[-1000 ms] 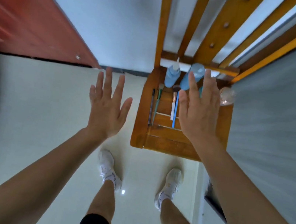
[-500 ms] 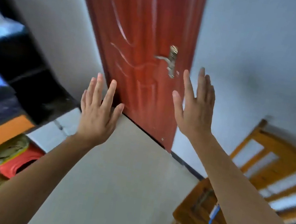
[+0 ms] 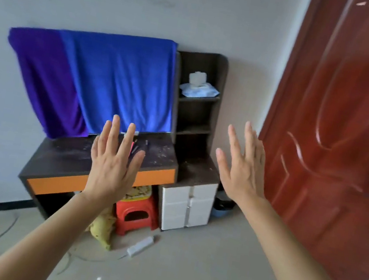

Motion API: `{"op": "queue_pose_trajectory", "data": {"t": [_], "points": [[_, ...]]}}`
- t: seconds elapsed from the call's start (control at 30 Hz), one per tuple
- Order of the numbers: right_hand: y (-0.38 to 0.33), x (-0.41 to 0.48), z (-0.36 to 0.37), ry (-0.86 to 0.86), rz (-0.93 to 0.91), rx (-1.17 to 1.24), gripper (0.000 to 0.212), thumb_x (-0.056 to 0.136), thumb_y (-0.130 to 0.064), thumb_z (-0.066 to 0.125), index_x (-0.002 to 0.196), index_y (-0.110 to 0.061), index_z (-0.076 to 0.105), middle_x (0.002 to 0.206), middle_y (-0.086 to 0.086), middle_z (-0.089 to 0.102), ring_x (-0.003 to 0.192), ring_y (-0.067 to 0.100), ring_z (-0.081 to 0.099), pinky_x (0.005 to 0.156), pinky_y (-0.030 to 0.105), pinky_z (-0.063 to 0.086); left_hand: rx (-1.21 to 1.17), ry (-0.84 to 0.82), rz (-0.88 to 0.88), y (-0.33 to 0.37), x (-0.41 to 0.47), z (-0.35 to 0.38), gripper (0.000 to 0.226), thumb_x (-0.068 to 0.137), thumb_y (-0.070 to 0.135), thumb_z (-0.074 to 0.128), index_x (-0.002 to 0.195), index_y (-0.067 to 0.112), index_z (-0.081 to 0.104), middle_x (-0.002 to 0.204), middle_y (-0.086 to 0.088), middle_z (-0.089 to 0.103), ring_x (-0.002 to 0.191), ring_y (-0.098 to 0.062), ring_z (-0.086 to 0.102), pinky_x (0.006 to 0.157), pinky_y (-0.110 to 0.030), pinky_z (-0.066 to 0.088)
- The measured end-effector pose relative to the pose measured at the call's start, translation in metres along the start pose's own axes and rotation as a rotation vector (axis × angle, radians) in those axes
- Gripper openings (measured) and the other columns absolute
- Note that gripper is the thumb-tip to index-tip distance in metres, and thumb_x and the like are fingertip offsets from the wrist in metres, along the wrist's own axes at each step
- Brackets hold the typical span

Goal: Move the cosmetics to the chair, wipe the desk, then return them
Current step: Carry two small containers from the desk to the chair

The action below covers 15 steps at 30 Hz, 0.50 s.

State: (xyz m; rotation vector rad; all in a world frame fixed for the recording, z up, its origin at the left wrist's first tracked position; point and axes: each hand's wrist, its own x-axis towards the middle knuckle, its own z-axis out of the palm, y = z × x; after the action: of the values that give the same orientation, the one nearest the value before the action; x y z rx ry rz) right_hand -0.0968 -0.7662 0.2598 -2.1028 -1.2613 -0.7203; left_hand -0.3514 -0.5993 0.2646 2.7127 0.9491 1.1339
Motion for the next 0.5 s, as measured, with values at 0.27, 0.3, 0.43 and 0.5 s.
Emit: {"op": "queue_pose_trajectory", "data": {"t": [0.27,0.3,0.43,0.5], "points": [[-0.057,0.054,0.133,-0.125,-0.099,0.119,0.061,0.104,-0.047,0.038,0.158,-0.019,0.028,0.166,0.021,0.014,0.149,0.043,0.025,0.118,0.058,0.027,0.051,-0.037,-0.174,-0.115,0.011,0.036,0.065,0.102,0.052,0.026,0.159,0.022,0.017,0.167,-0.008,-0.002,0.154,-0.025,-0.005,0.120,-0.057,0.014],[-0.060,0.062,0.151,-0.142,-0.103,0.135,0.061,0.104,-0.046,0.039,0.158,-0.019,0.029,0.166,0.021,0.016,0.148,0.043,0.026,0.117,0.059,0.028,0.050,-0.043,-0.192,-0.127,0.015,0.046,0.065,0.102,0.052,0.026,0.159,0.024,0.015,0.167,-0.007,-0.003,0.154,-0.024,-0.006,0.120,-0.057,0.014],[-0.061,0.104,0.230,-0.193,-0.126,0.168,0.060,0.104,-0.047,0.038,0.158,-0.021,0.030,0.165,0.020,0.017,0.149,0.041,0.025,0.119,0.058,0.026,0.087,-0.083,-0.206,-0.172,0.055,0.095,0.065,0.101,0.054,0.024,0.159,0.025,0.014,0.167,-0.007,-0.001,0.154,-0.025,-0.004,0.120,-0.055,0.014],[-0.057,0.131,0.271,-0.219,-0.131,0.179,0.059,0.104,-0.047,0.039,0.157,-0.020,0.033,0.165,0.021,0.019,0.149,0.041,0.026,0.118,0.057,0.027,0.109,-0.102,-0.222,-0.194,0.086,0.121,0.066,0.101,0.054,0.023,0.158,0.022,0.018,0.167,-0.008,0.001,0.154,-0.026,-0.002,0.119,-0.055,0.014]]}}
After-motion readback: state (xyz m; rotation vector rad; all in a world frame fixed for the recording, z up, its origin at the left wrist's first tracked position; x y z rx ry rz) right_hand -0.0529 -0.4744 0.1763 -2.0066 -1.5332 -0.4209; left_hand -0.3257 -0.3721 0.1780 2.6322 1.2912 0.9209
